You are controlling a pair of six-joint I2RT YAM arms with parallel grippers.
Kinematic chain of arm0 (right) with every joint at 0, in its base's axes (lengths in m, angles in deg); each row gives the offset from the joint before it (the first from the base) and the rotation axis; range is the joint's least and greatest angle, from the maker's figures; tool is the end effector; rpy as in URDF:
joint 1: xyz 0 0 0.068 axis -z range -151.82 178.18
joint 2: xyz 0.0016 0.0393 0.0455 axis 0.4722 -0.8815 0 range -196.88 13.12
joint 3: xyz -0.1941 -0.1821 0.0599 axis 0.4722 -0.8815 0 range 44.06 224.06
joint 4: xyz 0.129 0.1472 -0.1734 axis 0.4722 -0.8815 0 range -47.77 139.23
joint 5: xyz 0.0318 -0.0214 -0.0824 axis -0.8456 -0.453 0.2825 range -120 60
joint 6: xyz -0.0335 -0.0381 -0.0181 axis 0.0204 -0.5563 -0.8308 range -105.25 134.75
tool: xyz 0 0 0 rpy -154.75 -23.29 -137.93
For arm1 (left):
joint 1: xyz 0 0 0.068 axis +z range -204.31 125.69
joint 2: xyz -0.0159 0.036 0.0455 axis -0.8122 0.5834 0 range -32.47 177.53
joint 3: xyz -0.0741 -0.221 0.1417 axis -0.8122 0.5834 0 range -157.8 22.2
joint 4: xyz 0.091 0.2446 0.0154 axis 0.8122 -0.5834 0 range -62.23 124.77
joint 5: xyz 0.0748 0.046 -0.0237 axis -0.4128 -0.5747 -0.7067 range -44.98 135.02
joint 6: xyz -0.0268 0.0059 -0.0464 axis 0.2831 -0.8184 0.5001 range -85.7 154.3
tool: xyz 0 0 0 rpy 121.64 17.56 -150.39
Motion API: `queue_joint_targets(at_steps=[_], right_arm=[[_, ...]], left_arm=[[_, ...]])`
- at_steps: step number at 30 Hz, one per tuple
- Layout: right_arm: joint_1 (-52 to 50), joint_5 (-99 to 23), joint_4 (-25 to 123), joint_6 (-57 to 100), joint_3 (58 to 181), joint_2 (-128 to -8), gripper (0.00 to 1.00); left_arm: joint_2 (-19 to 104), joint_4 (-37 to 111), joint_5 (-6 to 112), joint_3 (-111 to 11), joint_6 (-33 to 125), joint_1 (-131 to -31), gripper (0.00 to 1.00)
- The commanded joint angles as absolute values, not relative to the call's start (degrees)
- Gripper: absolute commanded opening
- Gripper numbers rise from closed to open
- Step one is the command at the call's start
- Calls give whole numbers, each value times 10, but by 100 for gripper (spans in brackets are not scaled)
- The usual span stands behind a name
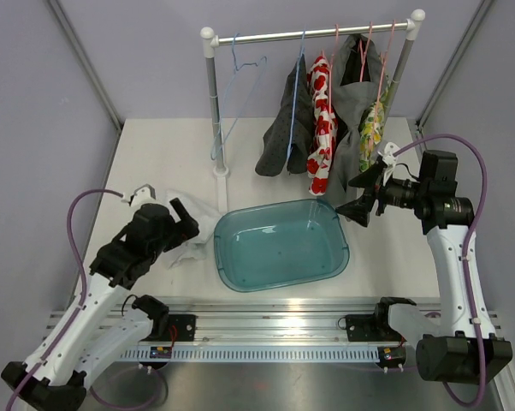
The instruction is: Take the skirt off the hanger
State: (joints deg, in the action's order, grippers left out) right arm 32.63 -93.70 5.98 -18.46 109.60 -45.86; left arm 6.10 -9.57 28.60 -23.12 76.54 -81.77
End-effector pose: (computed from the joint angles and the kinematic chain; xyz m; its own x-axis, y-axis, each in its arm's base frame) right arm 0.1943 0.0168 0.3737 -0.1246 -0.2338 -0.9643 -0.8972 0.4416 0.0089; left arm 0.1250 -0.0535 0.3006 -0.5644 -0.4333 -0.7026 -0.1834 0.8957 -0.4051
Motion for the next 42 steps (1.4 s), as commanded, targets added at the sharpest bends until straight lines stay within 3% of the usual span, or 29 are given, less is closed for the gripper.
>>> queue_joint_targets(at_steps=[1,8,10,11,14,15,17,23,28,33,42], right_arm=[[328,-924,73,-184,1087,-451,99],[330,-928,86,-180,1068,-454,99],[332,-928,87,-179,1066,-452,100],[332,-930,89,-179,1066,-450,100],[335,-934,91,-178,1062,-445,100],[335,-935,91,-178,1062,-445,99],[336,-940,91,-177,1062,-446,99],[340,-941,90,-179,1063,-447,99],[344,-933,85,-184,1066,-449,99],[349,-932,85,-184,1067,-448,100],[355,-933,87,-183,1065,-448,100]], left_arm=[[93,-138,208,-239,886,-816,99],[271,-99,216,-231,896,-815,99],[304,-81,220,-224,899,-815,90],[323,-73,218,-217,900,-815,69],[314,-38,225,-197,894,-815,18],[306,-31,223,-194,888,-815,8],[261,-20,215,-188,873,-815,2],[86,-11,222,-203,758,-817,0],[-60,44,380,-214,641,-819,0],[-91,61,584,-260,578,-819,0],[-26,129,702,-416,542,-819,0]])
